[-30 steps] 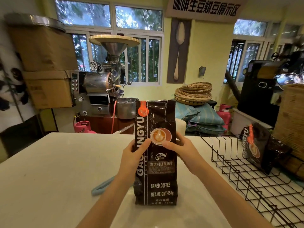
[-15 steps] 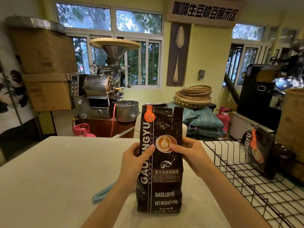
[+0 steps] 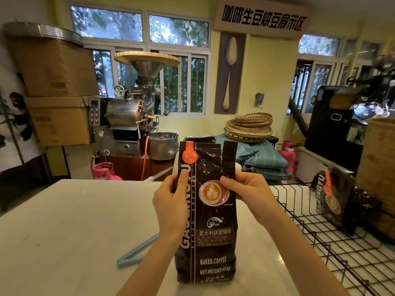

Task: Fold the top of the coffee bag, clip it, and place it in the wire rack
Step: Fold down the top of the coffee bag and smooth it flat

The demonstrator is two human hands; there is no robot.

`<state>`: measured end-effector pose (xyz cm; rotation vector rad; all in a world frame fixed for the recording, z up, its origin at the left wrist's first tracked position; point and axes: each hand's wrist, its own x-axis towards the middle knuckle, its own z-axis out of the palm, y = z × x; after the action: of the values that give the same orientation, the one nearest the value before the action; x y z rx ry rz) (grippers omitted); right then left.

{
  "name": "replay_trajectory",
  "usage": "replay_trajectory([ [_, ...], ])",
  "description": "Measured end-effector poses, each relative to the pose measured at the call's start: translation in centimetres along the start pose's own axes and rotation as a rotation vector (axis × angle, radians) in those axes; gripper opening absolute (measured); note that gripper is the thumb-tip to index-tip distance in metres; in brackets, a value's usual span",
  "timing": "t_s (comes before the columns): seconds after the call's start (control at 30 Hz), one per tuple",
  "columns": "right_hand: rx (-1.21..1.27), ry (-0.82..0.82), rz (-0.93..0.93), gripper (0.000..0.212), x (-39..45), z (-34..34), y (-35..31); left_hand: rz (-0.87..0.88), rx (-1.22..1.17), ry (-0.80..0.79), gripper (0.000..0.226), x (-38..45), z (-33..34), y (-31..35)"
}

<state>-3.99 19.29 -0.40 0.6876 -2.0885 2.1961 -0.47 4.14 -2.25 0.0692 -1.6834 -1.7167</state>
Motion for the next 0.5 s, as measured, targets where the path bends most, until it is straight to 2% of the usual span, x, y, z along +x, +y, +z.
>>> replay_trajectory([
  [0.3,0.0,0.01,0.02,0.012,-0.2,0.2,-0.1,0.036,0.04,-0.017,0.032,0.6,-0.7,0.2],
  [0.5,-0.063,-0.046,0.022,0.013,-0.2,0.1,-1.5,-0.03,-0.031,-0.145,0.022,1.2,-1.9,0.8],
])
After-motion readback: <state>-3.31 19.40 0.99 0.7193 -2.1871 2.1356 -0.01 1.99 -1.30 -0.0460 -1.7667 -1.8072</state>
